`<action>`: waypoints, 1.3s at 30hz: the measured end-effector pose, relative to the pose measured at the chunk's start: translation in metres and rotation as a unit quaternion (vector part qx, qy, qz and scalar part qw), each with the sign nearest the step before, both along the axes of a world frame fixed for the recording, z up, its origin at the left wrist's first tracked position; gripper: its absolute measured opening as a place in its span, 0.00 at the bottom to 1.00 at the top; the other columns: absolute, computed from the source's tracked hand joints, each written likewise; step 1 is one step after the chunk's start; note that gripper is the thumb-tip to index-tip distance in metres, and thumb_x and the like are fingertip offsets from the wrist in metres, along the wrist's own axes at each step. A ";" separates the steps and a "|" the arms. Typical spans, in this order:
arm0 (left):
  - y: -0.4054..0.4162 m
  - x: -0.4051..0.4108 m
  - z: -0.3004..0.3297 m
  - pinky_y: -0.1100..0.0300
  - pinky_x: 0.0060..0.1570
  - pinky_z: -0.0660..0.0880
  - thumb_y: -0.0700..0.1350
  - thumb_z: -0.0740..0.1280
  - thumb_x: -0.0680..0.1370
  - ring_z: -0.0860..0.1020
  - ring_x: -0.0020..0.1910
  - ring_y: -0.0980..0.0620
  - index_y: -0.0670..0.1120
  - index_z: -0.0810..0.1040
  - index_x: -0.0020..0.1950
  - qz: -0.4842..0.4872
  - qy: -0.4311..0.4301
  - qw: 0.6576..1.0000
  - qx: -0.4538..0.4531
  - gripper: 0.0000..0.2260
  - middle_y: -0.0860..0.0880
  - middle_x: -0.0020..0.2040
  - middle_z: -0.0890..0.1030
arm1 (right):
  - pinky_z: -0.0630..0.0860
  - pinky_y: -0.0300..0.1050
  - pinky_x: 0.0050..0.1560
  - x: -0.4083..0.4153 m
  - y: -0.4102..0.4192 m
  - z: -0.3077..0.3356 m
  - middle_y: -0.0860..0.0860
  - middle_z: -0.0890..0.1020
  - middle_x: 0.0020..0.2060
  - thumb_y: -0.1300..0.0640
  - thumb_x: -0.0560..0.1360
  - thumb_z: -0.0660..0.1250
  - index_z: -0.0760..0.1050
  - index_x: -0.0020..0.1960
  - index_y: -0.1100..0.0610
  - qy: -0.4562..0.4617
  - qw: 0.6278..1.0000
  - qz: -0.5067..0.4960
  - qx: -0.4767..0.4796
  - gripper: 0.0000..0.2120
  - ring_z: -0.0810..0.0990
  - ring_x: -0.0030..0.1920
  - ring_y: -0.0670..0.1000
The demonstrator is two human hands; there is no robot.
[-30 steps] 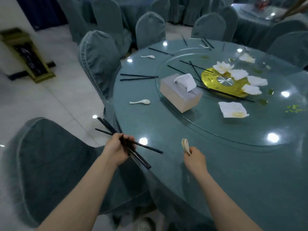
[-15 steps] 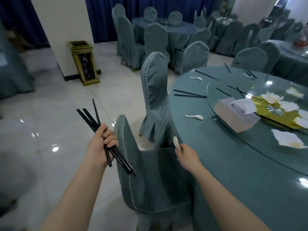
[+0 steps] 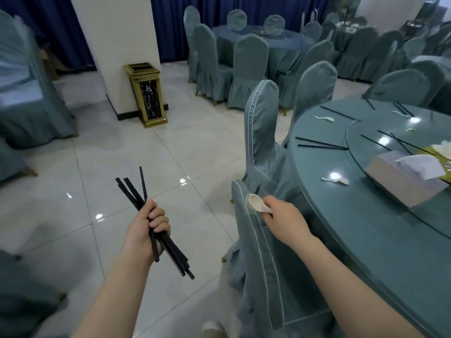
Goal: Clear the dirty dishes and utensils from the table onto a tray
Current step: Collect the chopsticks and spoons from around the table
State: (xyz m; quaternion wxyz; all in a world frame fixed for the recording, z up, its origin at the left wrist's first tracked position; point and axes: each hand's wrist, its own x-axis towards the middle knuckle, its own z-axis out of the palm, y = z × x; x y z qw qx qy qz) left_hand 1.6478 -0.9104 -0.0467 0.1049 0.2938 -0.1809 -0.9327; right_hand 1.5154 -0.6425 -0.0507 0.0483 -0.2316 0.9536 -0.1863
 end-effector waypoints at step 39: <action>-0.087 -0.648 0.017 0.66 0.24 0.72 0.55 0.59 0.80 0.69 0.23 0.58 0.48 0.74 0.41 -0.478 0.043 0.875 -0.060 0.14 0.54 0.26 0.67 | 0.65 0.42 0.30 -0.334 -0.080 -0.057 0.47 0.76 0.31 0.54 0.76 0.63 0.72 0.37 0.52 -0.077 0.765 -0.629 -0.110 0.09 0.74 0.33 0.48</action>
